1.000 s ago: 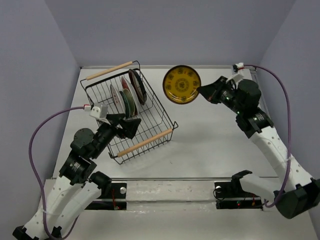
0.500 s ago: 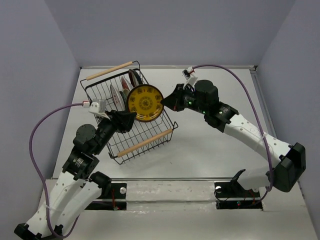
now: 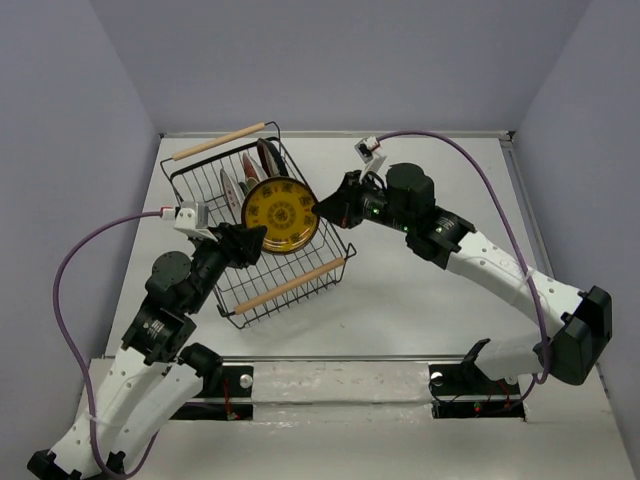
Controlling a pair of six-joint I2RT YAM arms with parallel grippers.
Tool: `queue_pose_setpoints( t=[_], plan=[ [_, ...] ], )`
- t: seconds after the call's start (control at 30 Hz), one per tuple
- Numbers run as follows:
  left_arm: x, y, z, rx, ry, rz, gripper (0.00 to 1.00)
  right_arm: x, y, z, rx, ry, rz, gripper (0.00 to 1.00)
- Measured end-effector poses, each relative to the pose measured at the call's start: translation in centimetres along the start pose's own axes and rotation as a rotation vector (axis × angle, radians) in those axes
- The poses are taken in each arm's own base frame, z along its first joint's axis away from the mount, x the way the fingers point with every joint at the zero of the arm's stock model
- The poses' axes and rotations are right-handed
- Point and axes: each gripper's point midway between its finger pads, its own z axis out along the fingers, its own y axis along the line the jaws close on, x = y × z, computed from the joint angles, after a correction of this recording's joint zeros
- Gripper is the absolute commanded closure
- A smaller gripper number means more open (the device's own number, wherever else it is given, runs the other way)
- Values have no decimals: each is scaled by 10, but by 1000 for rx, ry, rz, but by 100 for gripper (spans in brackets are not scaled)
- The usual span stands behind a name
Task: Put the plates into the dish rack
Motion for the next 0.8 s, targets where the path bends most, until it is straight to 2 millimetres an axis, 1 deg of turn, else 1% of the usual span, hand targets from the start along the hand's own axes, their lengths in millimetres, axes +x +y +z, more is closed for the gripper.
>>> queue_pose_setpoints(
  t=[0.17,0.2,0.23,0.27,0.3,0.33,0.37,0.4,0.47,0.53,0.57,0.63,0.67,0.77,0.8],
  plan=[
    [2,1,-1,-4,10,12,47,10,16,-1,-54,32,-16,93],
    [2,1,-1,-2,10,12,53,11,17,-1,-62,39,-16,93],
    [2,1,-1,-1,11,13,73,12,18,-1,-68,44,-17,93],
    [3,0,-1,2,11,14,82,13,19,-1,-72,47,-17,93],
    [3,-2,-1,13,12,0,94,14,19,-1,-78,53,-21,93],
    [-1,-8,-2,38,0,-8,95,15,12,0,-55,56,-33,92],
    [-6,-14,-3,64,-15,-17,95,17,9,2,-53,65,-32,79],
    [-11,-18,-6,82,-32,-8,95,18,8,3,-63,73,-32,71],
    [-11,-19,-10,97,-29,0,95,22,15,6,-110,94,-46,59],
    [-11,-25,-12,127,-24,6,95,28,20,8,-150,120,-47,58],
    [-10,-30,-13,155,-19,8,95,33,25,11,-189,145,-55,58],
    [-8,-33,-15,179,-6,22,95,42,32,14,-246,181,-58,58],
    [-6,-35,-15,192,1,25,95,45,36,14,-278,197,-60,61],
    [-5,-39,-18,216,18,32,94,53,48,13,-368,229,-75,92],
    [-8,-41,-20,222,17,32,83,51,52,10,-401,229,-82,93]
  ],
)
